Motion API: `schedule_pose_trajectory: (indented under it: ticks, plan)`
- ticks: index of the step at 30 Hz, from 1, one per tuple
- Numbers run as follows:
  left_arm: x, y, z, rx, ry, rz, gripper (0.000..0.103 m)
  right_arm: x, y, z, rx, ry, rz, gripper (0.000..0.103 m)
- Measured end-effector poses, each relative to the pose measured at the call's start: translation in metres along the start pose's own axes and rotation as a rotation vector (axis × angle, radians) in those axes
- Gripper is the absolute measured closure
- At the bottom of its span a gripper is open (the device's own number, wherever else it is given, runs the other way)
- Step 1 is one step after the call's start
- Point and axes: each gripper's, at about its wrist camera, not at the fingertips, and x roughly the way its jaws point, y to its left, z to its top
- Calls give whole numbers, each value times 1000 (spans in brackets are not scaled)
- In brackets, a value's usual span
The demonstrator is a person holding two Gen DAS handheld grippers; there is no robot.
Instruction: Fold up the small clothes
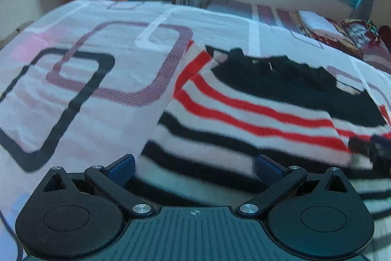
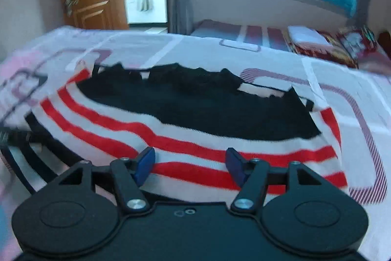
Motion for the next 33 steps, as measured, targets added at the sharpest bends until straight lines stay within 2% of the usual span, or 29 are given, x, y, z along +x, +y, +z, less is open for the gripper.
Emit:
schedule_pose_trajectory:
  ticks: [2, 9, 13, 18, 23, 24, 27, 31, 33]
  plan:
    - [-3, 7, -5, -40, 38, -18, 0, -9, 0, 4, 29, -18, 11, 40]
    - [2, 21, -24, -138, 103, -88, 0, -21, 26, -5, -26, -10, 3, 40]
    - [11, 27, -34, -218, 115, -179, 0, -19, 28, -17, -13, 23, -11, 40]
    - [16, 29, -38, -283, 46, -225, 0, -20, 27, -25, -8, 29, -17, 39]
    - [23, 37, -37, -414, -12, -275, 2, -19, 24, -24, 5, 19, -11, 39]
    - [24, 39, -37, -435, -23, -281, 16, -19, 24, -24, 7, 16, -9, 39]
    - [34, 41, -30, -481, -39, -284, 36, -19, 22, -21, 4, 2, -6, 39]
    - [42, 42, -25, -541, -45, -292, 37, -18, 22, -17, -15, -15, -7, 39]
    - [44, 35, -22, -516, -50, -266, 51, -20, 21, -13, -12, -35, -6, 39]
